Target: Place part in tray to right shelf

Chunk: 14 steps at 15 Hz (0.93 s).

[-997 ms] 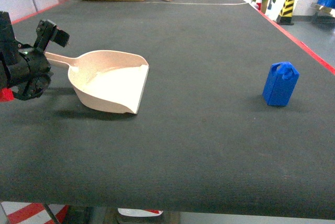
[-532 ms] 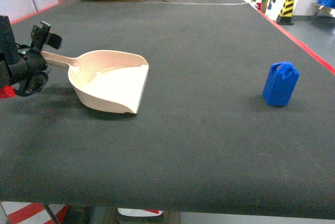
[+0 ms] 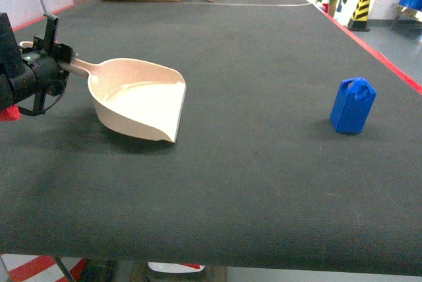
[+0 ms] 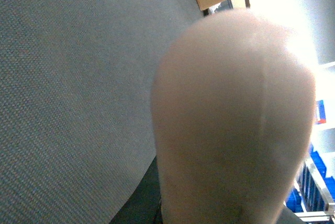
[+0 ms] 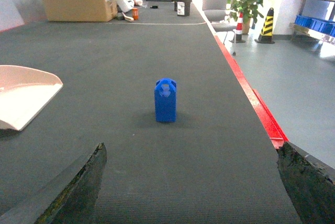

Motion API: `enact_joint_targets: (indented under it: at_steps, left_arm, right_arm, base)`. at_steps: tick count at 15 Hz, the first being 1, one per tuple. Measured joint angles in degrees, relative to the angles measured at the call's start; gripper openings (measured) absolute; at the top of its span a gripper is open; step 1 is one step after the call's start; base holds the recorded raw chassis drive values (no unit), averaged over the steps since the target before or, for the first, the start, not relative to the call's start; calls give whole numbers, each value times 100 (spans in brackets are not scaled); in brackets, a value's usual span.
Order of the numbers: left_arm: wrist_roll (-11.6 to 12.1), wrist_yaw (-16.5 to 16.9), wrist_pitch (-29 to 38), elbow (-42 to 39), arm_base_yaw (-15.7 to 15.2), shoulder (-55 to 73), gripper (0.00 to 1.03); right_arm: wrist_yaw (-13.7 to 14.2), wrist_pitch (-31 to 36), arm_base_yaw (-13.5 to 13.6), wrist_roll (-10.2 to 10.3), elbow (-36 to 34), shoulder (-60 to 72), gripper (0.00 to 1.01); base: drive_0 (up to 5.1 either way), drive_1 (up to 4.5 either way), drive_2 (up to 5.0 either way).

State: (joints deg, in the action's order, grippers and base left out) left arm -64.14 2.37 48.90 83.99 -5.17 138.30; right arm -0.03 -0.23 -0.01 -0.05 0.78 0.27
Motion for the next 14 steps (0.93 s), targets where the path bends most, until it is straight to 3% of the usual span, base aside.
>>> enact_joint_targets:
  at_steps: [2, 4, 6, 10, 14]
  left_arm:
    - [4, 39, 334, -575, 31, -356, 19]
    - [46, 286, 533, -1001, 46, -737, 18]
    - [-291, 481, 898, -1558, 175, -1388, 18]
    - [-1392, 496, 1460, -2378, 546, -2332, 18]
    - [-1996, 629, 1941, -2986, 938, -2837, 17]
  right_arm:
    - [0, -2, 0, 0, 0, 0, 98]
    - [0, -2, 0, 0, 0, 0, 98]
    - [0, -2, 0, 0, 0, 0, 98]
    - [0, -2, 0, 0, 0, 0, 98]
    - [0, -2, 0, 0, 0, 0, 98]
  base:
    - [0, 0, 0]
    - [0, 0, 0]
    - [0, 0, 0]
    - [0, 0, 0]
    - [0, 0, 0]
